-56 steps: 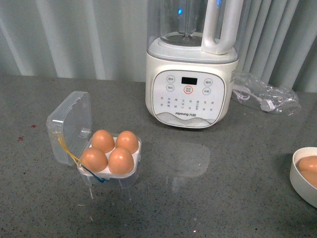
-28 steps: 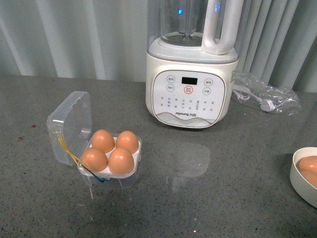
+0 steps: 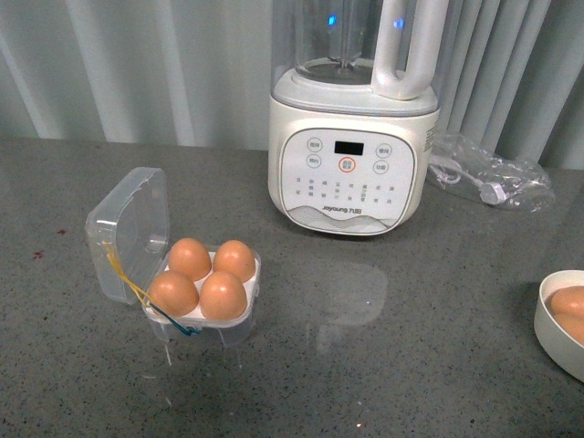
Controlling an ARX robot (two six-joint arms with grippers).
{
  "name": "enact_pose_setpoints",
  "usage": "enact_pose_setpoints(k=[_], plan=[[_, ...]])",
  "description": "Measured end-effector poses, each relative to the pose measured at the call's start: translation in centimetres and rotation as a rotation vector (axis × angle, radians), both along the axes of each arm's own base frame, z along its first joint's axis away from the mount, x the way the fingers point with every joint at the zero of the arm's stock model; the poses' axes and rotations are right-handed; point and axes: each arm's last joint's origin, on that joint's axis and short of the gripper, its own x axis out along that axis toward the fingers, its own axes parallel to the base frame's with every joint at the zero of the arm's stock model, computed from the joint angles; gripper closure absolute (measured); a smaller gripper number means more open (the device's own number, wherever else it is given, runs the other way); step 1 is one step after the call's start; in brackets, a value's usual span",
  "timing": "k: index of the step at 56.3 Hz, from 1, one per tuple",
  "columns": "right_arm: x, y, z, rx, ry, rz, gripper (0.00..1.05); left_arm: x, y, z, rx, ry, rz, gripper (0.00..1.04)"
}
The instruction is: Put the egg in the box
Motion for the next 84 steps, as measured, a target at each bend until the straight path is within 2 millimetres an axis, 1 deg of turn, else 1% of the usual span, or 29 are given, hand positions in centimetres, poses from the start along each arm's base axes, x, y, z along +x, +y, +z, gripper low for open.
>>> enact_pose_setpoints(k=[2,13,14,17,18,24,28,33,34,35,36,40,44,50,53,58,66,74,84], plan=[[0.0,0.0,0.0,0.0,0.0,0.0,0.75,0.0,0.0,0.0,0.0,0.0,0.0,0.07],[0.0,0.0,0.0,0.0,0.0,0.0,0.38,0.0,0.0,0.0,0.0,0.0,0.0,0.07],[0.0,0.0,0.0,0.0,0.0,0.0,0.36,0.0,0.0,0.0,0.0,0.0,0.0,0.07],[0.0,0.0,0.0,0.0,0.0,0.0,0.25,0.0,0.0,0.0,0.0,0.0,0.0,0.07],[0.0,0.0,0.0,0.0,0.0,0.0,0.24,0.0,0.0,0.0,0.0,0.0,0.0,0.07],[0.0,0.0,0.0,0.001,0.0,0.0,0.06,0.0,0.0,0.0,0.0,0.0,0.0,0.07],[0.0,0.0,0.0,0.0,0.0,0.0,0.08,0.0,0.0,0.0,0.0,0.0,0.0,0.07],[0.0,0.0,0.0,0.0,0.0,0.0,0.07,0.0,0.0,0.0,0.0,0.002,0.0,0.07],[0.0,0.0,0.0,0.0,0.0,0.0,0.07,0.1,0.0,-0.1,-0.003,0.027,0.014,0.07],[0.0,0.0,0.0,0.0,0.0,0.0,0.07,0.1,0.1,-0.3,-0.009,0.089,0.087,0.07],[0.0,0.0,0.0,0.0,0.0,0.0,0.07,0.1,0.1,-0.5,-0.008,0.13,0.119,0.07],[0.0,0.0,0.0,0.0,0.0,0.0,0.07,0.6,0.4,-0.9,-0.004,0.224,0.165,0.07],[0.0,0.0,0.0,0.0,0.0,0.001,0.07,1.1,0.7,-1.1,0.001,0.259,0.164,0.07],[0.0,0.0,0.0,0.0,0.0,0.001,0.07,2.2,1.5,-0.4,-0.008,0.268,0.161,0.07],[0.0,0.0,0.0,0.0,0.0,0.001,0.07,3.4,2.0,0.3,0.004,0.27,0.146,0.07],[0.0,0.0,0.0,0.0,0.0,0.001,0.07,5.5,2.3,0.8,0.027,0.304,0.116,0.07],[0.0,0.0,0.0,0.0,0.0,0.002,0.07,8.8,2.4,0.7,0.046,0.391,0.056,0.07],[0.0,0.0,0.0,0.0,0.0,0.002,0.07,11.8,1.8,0.5,0.062,0.436,0.011,0.07],[0.0,0.0,0.0,0.0,0.0,0.002,0.07,14.8,0.9,0.5,0.075,0.45,-0.046,0.07]])
